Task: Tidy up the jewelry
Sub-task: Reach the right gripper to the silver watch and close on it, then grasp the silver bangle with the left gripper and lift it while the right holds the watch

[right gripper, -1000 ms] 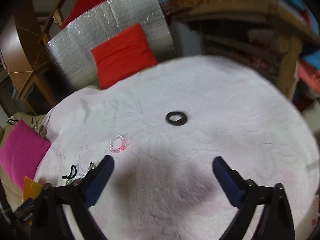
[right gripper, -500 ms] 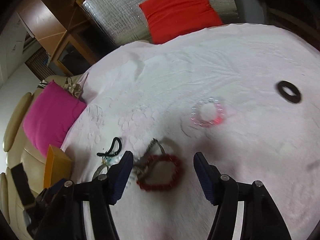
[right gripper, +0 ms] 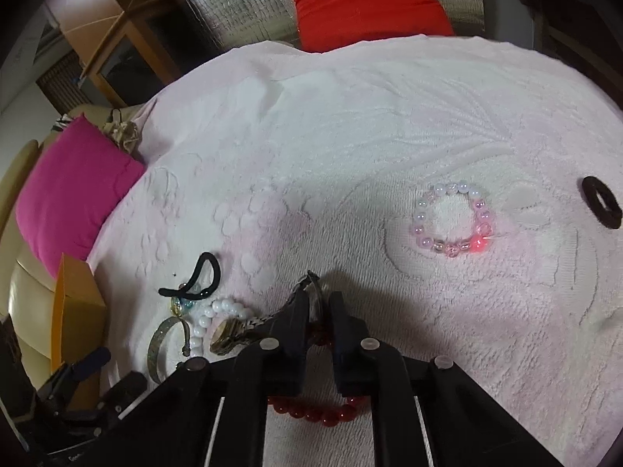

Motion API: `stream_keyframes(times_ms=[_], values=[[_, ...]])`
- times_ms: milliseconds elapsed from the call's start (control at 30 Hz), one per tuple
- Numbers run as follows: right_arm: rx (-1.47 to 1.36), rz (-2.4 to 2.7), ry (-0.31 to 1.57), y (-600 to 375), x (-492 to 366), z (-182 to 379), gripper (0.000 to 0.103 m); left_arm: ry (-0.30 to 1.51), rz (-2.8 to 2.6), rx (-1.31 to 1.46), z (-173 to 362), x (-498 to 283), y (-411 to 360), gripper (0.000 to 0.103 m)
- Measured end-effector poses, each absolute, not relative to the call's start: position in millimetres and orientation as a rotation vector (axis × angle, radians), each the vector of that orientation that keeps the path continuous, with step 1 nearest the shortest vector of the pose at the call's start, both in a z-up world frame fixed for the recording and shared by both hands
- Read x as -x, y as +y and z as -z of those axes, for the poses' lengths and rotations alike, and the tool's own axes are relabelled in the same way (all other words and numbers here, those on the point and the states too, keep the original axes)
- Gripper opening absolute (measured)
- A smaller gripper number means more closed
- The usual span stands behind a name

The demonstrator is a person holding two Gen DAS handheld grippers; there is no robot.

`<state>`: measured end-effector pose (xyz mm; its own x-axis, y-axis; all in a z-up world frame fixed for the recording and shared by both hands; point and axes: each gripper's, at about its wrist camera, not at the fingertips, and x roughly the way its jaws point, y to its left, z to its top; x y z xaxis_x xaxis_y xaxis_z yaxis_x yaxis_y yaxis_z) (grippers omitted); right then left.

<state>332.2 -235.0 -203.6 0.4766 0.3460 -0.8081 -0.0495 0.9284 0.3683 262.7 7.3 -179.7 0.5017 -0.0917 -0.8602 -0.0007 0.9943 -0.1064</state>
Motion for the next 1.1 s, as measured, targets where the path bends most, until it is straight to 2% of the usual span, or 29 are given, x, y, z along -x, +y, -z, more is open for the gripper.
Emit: stream_keyframes(times_ms=[367,600,633,700,833,900,1000,1100], values=[[-0.433,-0.296,0.866,-254,-302,158,0.009,1.075,0.171,0.183,187,-273,-10,0.083],[-0.486,-0.293,0.760,-272,-285,134,0.010,1.027,0.190,0.156,186,-272,-20,0.082],[-0.484,-0.288,0.748,-274,-282,132,0.010,1.018,0.202,0.156,186,-271,-21,0.077],[-0.485,-0.281,0.732,-279,-277,128,0.010,1.006,0.204,0.143,185,-269,-25,0.049],[-0.500,-0.261,0.732,-289,-272,126,0.010,0.991,0.183,0.121,185,-268,-21,0.032],[-0.502,-0.252,0.736,-292,-271,126,0.010,0.991,0.180,0.145,185,-267,-15,0.020],[-0.512,-0.248,0.740,-292,-272,126,0.010,0.997,0.185,0.172,186,-267,-5,0.012],[-0.515,-0.252,0.741,-290,-272,126,0.010,0.996,0.198,0.169,185,-266,-5,0.012]])
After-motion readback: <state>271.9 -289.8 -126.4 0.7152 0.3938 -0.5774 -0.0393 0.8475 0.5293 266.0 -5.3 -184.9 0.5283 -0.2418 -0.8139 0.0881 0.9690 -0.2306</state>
